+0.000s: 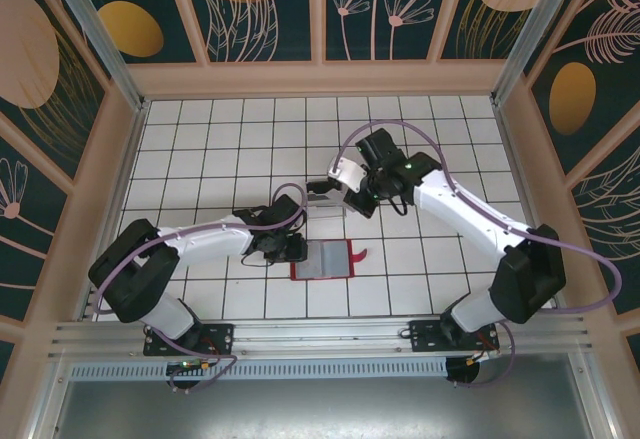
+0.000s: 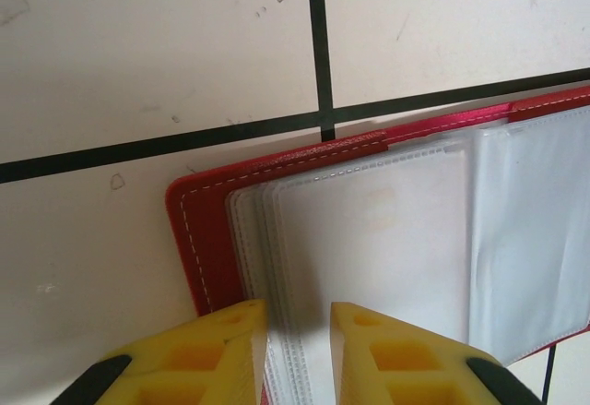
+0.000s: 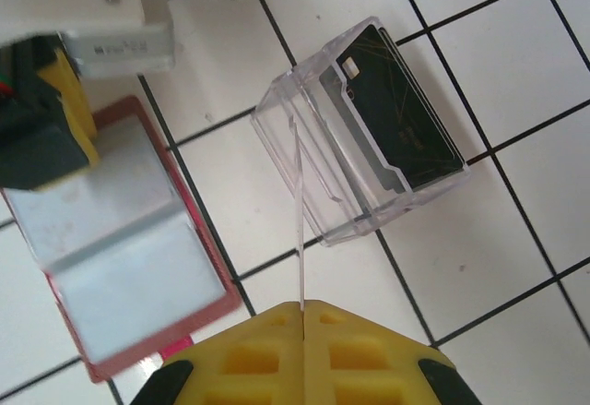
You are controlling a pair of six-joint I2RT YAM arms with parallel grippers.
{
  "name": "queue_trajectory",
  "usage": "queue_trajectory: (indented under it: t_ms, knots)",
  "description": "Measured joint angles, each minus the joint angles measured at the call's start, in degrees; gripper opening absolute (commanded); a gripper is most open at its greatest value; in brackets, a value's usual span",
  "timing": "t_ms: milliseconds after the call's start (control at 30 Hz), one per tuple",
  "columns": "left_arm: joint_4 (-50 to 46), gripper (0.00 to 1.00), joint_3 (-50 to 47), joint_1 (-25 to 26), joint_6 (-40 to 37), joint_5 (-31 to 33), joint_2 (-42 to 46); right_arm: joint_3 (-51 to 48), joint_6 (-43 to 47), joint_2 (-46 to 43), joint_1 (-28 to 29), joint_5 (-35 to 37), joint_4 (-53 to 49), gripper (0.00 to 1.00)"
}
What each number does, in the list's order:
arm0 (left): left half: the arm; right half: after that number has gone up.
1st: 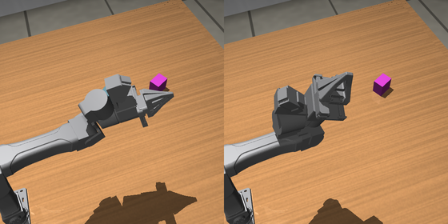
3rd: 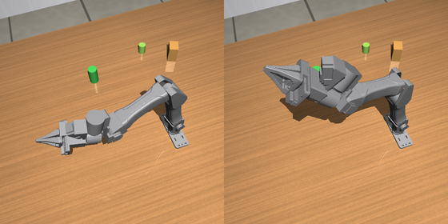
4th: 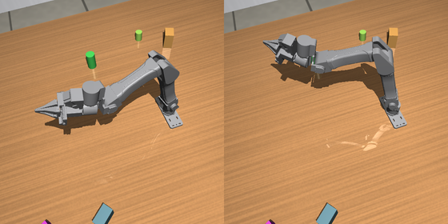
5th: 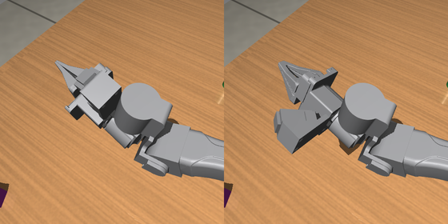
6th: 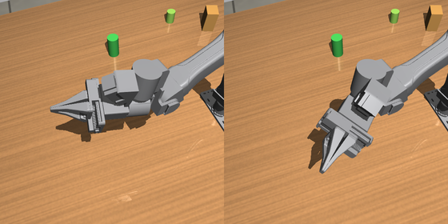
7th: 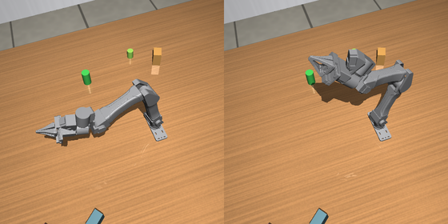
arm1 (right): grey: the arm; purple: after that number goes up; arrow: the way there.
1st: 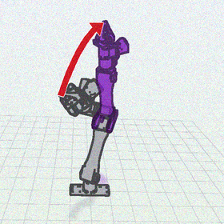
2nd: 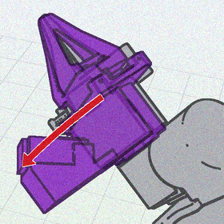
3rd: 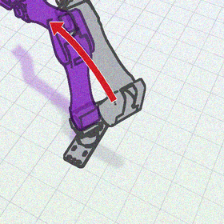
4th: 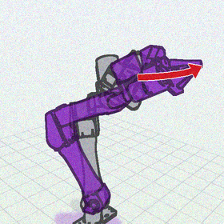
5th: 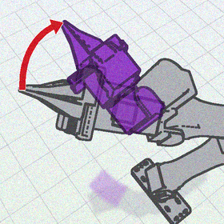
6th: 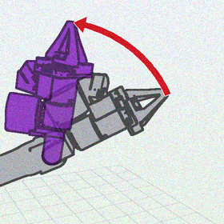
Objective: Take the credit cards out of the card holder
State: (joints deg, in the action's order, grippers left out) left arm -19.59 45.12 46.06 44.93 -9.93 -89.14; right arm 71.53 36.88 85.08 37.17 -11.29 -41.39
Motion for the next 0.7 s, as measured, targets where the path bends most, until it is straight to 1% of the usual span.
queue_trajectory:
  t_ms: [133,300,467,700]
  knots:
    - [-0.2,0.29,0.0,0.0,0.3,0.2,0.7,3.5,7.3,3.5,0.0,1.3,-3.6,0.0]
    - [-0.5,0.28,0.0,0.0,0.4,0.2,1.1,9.0,13.4,7.9,0.2,1.2,-6.2,0.0]
    - [-1.4,0.29,0.0,0.0,0.6,0.7,2.4,14.4,17.1,13.0,1.2,1.2,-8.4,0.0]
    - [-1.7,0.29,-1.4,0.0,1.5,1.7,5.6,22.1,19.9,21.4,1.6,1.5,-11.6,0.0]
